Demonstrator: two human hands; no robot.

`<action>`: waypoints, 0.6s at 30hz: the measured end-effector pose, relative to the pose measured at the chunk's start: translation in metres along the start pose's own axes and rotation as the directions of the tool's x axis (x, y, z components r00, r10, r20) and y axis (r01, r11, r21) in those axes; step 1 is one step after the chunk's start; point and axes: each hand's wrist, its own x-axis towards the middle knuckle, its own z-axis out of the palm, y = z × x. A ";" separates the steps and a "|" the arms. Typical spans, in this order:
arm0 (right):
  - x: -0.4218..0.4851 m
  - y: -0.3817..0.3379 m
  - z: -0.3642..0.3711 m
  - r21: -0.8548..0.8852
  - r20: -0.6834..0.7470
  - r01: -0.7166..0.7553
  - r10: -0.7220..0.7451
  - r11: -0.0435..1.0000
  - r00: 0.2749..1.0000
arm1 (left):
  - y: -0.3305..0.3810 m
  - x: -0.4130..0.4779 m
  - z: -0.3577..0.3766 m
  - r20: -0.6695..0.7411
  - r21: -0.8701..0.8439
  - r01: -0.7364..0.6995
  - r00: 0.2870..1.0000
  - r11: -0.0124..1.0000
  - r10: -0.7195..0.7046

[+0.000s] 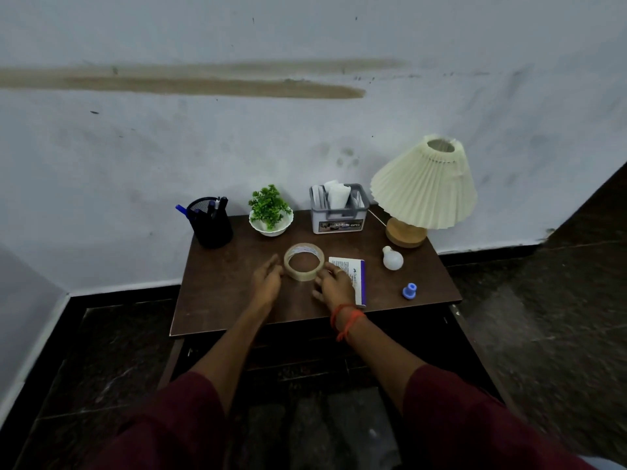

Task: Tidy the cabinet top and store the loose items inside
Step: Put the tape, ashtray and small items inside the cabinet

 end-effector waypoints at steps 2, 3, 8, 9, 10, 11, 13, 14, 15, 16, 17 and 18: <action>0.007 0.002 0.005 -0.059 -0.038 0.020 -0.022 0.998 0.999 | 0.005 0.008 0.005 0.000 -0.006 0.008 1.000 1.000 -0.008; 0.011 0.003 0.008 -0.099 -0.058 0.035 -0.041 0.994 0.997 | 0.008 0.011 0.008 0.001 -0.021 0.012 1.000 1.000 -0.012; 0.013 0.004 0.015 -0.241 -0.098 0.063 -0.089 0.969 0.991 | 0.007 0.016 0.012 0.013 -0.057 0.023 1.000 0.998 -0.022; 0.013 0.004 0.015 -0.258 -0.102 0.061 -0.090 0.964 0.991 | 0.005 0.016 0.009 0.013 -0.060 0.024 1.000 0.998 -0.023; 0.015 0.006 0.015 -0.273 -0.101 0.059 -0.090 0.960 0.991 | 0.004 0.014 0.007 0.011 -0.059 0.028 1.000 0.998 -0.027; 0.013 0.006 0.015 -0.288 -0.102 0.060 -0.093 0.956 0.990 | 0.001 0.013 0.005 0.006 -0.062 0.028 1.000 0.998 -0.028; 0.009 0.009 0.014 -0.304 -0.104 0.059 -0.095 0.951 0.990 | 0.001 0.003 0.000 0.002 -0.062 0.022 1.000 0.998 -0.022; 0.003 0.008 0.013 -0.305 -0.104 0.059 -0.095 0.951 0.990 | 0.001 -0.003 -0.003 0.000 -0.064 0.017 1.000 0.998 -0.017; -0.005 0.007 0.013 -0.307 -0.101 0.065 -0.100 0.949 0.990 | 0.000 -0.009 -0.005 0.003 -0.076 0.015 1.000 0.997 -0.015; -0.009 0.008 0.012 -0.309 -0.096 0.074 -0.109 0.948 0.989 | -0.001 -0.013 -0.008 0.004 -0.087 0.021 1.000 0.996 -0.020; -0.017 0.007 0.011 -0.313 -0.088 0.083 -0.116 0.946 0.989 | -0.004 -0.018 -0.012 0.002 -0.099 0.020 1.000 0.995 -0.020; -0.023 0.009 0.010 -0.311 -0.079 0.088 -0.118 0.946 0.990 | -0.007 -0.024 -0.016 -0.001 -0.104 0.024 1.000 0.994 -0.024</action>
